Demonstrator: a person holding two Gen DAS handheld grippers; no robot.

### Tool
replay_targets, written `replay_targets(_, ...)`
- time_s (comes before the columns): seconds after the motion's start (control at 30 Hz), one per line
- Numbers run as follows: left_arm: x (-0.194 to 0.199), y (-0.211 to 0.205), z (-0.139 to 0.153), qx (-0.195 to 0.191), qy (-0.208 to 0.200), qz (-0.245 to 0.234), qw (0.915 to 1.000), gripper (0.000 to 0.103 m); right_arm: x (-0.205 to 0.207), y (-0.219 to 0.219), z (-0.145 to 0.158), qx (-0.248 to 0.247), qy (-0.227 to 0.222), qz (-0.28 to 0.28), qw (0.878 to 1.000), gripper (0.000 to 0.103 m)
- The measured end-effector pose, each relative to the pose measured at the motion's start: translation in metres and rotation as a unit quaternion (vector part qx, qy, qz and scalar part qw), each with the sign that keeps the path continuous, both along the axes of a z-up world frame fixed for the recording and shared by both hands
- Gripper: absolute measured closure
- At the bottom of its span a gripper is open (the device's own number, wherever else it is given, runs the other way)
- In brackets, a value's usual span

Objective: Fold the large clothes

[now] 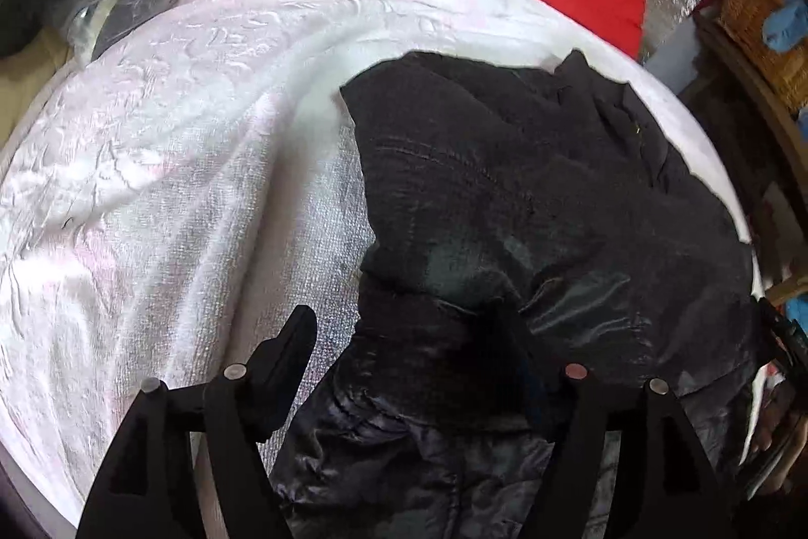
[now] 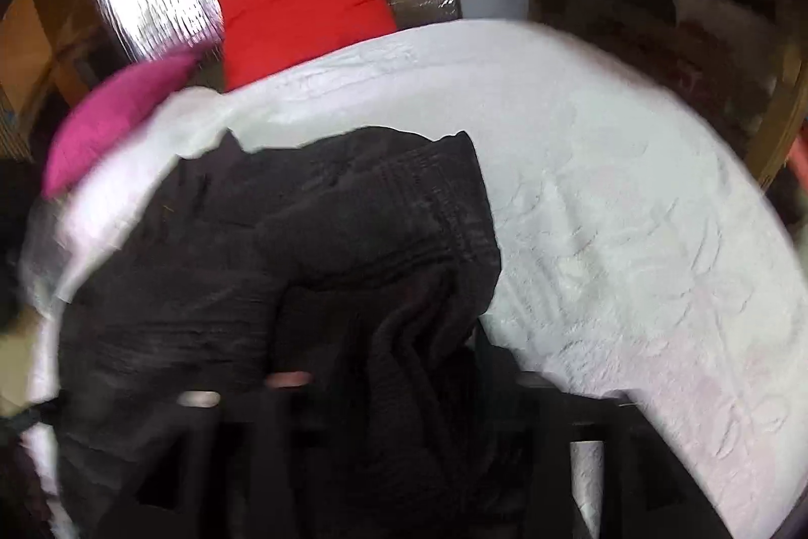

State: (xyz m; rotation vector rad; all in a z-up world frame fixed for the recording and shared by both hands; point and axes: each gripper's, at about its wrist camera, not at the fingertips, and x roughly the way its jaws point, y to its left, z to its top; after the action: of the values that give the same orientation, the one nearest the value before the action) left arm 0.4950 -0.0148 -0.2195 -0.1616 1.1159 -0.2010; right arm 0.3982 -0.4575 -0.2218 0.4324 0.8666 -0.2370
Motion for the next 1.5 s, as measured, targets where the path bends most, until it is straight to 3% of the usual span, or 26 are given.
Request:
replay_targets(0.17,-0.012,0.01,0.034,0.009,-0.085,0.011,0.9963,0.029,-0.031,-0.028,0.029,0.032,-0.076,-0.033,0.996,0.021)
replay_targets(0.33,-0.018,-0.004,0.049,0.01,-0.13,-0.018,0.9913,0.028,-0.046,-0.038,0.038,0.078,-0.113,-0.021,0.99,0.022)
replay_targets(0.37,-0.021,-0.008,0.05,0.011,-0.133,-0.03,0.9906,0.028,-0.047,-0.033,0.04,0.084,-0.119,-0.002,0.989,0.026)
replay_targets(0.5,-0.021,-0.027,0.033,0.04,-0.11,-0.075,0.9903,0.028,-0.043,0.0,0.047,0.071,-0.115,0.071,0.988,0.064)
replay_targets(0.53,-0.019,-0.031,0.026,0.046,-0.096,-0.081,0.991,0.028,-0.041,0.009,0.046,0.061,-0.111,0.086,0.988,0.064)
replay_targets(0.63,-0.013,-0.038,0.006,0.08,-0.055,-0.087,0.9915,0.028,-0.034,0.035,0.039,0.031,-0.072,0.12,0.99,0.064)
replay_targets(0.77,-0.013,-0.044,0.002,0.105,-0.06,-0.094,0.9882,0.028,-0.017,0.042,0.002,0.012,0.03,0.131,0.991,0.065)
replay_targets(0.9,-0.023,-0.046,0.016,0.087,-0.085,-0.098,0.9877,0.028,-0.022,0.043,0.013,0.019,0.011,0.134,0.991,0.065)
replay_targets(1.03,-0.038,-0.058,0.032,0.059,-0.118,-0.137,0.9818,0.028,-0.027,0.054,0.026,0.052,-0.026,0.161,0.985,0.063)
replay_targets(1.1,-0.044,-0.072,0.026,0.069,-0.114,-0.167,0.977,0.027,-0.025,0.068,0.025,0.059,-0.025,0.191,0.98,0.062)
replay_targets(1.23,-0.044,-0.094,-0.006,0.121,-0.078,-0.191,0.9709,0.024,-0.011,0.1,0.002,0.02,0.027,0.221,0.975,0.062)
replay_targets(1.33,-0.045,-0.091,0.0,0.112,-0.083,-0.186,0.9726,0.023,-0.014,0.098,0.004,0.021,0.027,0.223,0.974,0.062)
replay_targets(1.4,-0.048,-0.086,0.005,0.097,-0.083,-0.179,0.9755,0.023,-0.02,0.09,0.013,0.047,0.017,0.221,0.974,0.062)
replay_targets(1.5,-0.053,-0.077,0.012,0.09,-0.093,-0.171,0.9767,0.023,-0.034,0.076,0.027,0.066,-0.004,0.206,0.976,0.048)
